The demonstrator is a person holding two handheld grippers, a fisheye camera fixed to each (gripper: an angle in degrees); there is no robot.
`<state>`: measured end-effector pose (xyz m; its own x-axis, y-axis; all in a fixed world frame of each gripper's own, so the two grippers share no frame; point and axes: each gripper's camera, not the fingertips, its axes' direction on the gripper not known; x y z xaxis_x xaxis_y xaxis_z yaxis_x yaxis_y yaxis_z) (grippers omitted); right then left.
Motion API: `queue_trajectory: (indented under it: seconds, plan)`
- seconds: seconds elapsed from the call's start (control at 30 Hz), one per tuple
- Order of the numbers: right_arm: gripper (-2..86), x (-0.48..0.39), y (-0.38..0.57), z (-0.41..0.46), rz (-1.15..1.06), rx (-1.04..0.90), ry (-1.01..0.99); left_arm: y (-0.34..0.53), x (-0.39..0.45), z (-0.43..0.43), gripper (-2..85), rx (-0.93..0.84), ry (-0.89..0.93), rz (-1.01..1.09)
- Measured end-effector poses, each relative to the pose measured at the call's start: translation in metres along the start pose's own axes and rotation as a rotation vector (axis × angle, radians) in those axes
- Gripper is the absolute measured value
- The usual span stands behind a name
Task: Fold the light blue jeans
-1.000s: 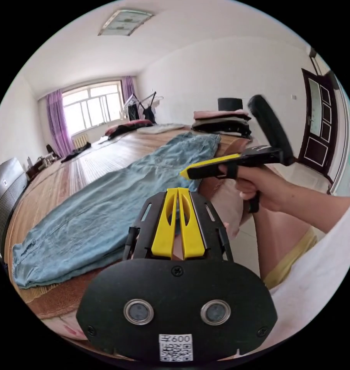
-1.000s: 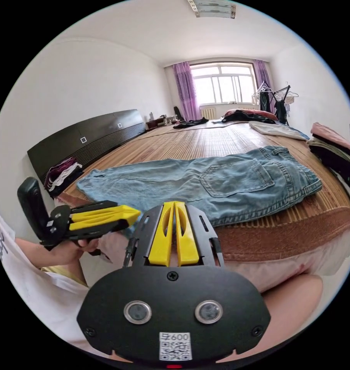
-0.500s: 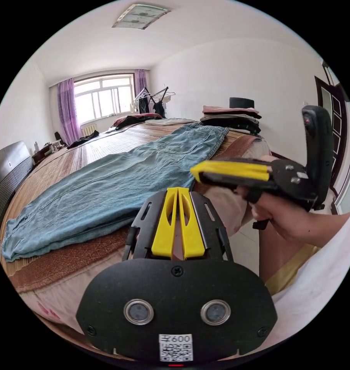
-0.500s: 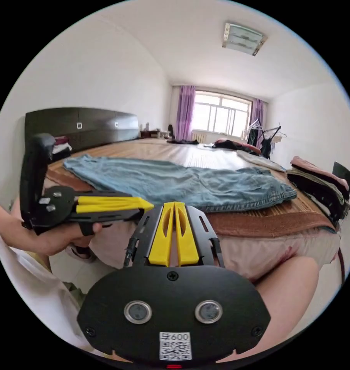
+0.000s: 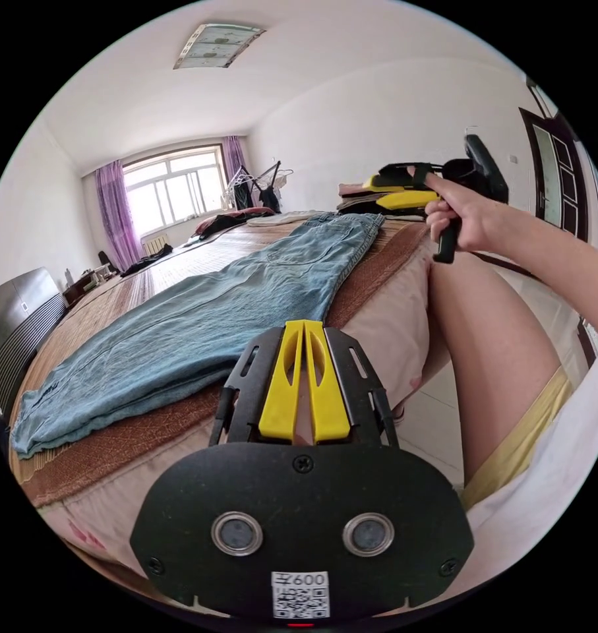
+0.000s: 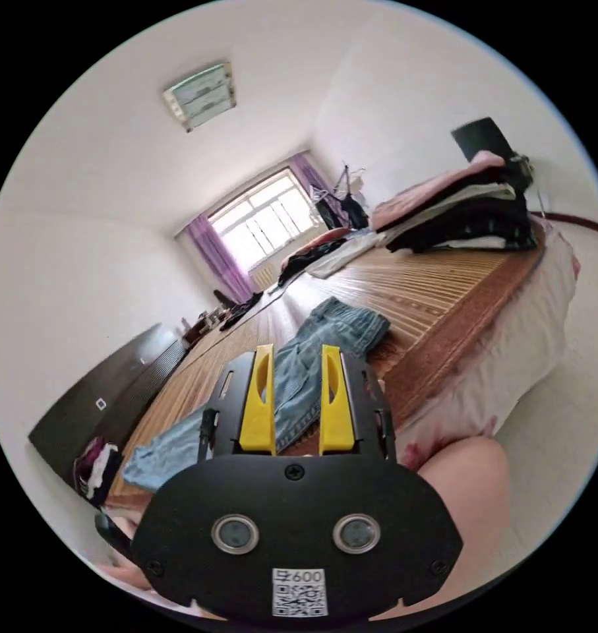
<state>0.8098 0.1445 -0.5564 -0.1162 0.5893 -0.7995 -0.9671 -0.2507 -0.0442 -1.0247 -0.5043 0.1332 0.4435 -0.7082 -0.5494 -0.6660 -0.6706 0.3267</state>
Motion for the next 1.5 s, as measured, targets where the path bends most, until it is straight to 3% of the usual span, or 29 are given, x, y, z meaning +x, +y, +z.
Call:
queue_trajectory:
  seconds: [0.13, 0.3, 0.47, 0.6, 0.8, 1.07, 1.33, 1.5]
  plan:
    - [10.6, 0.038, -0.065, 0.022, 0.115, -0.104, 0.101, -0.026, 0.02, -0.015, 0.1, 0.011, 0.013, -0.023]
    - [5.3, 0.048, -0.102, 0.021, 0.11, -0.124, 0.085, -0.061, 0.043, -0.035, 0.1, 0.023, 0.02, -0.007]
    - [-0.3, 0.079, -0.109, -0.03, 0.206, -0.022, -0.21, -0.109, 0.059, -0.062, 0.1, 0.034, 0.052, -0.049]
    - [-0.7, 0.009, -0.119, -0.056, 0.011, 0.006, -0.296, -0.151, 0.059, -0.086, 0.2, 0.036, 0.109, -0.103]
    - [-0.8, -0.133, -0.124, -0.063, -0.194, -0.029, -0.629, -0.227, 0.044, -0.169, 0.4, 0.154, 0.052, -0.243]
    - [-0.9, -0.251, -0.031, -0.053, -0.271, -0.146, -0.963, -0.303, -0.031, -0.282, 1.4, 0.222, 0.017, -0.53]
    - [-0.9, -0.274, 0.113, 0.017, -0.313, -0.351, -1.034, -0.356, -0.086, -0.368, 5.8, 0.253, 0.024, -0.716]
    - [-0.8, -0.275, 0.222, 0.081, -0.355, -0.453, -0.974, -0.406, -0.106, -0.408, 8.5, 0.246, 0.046, -0.745]
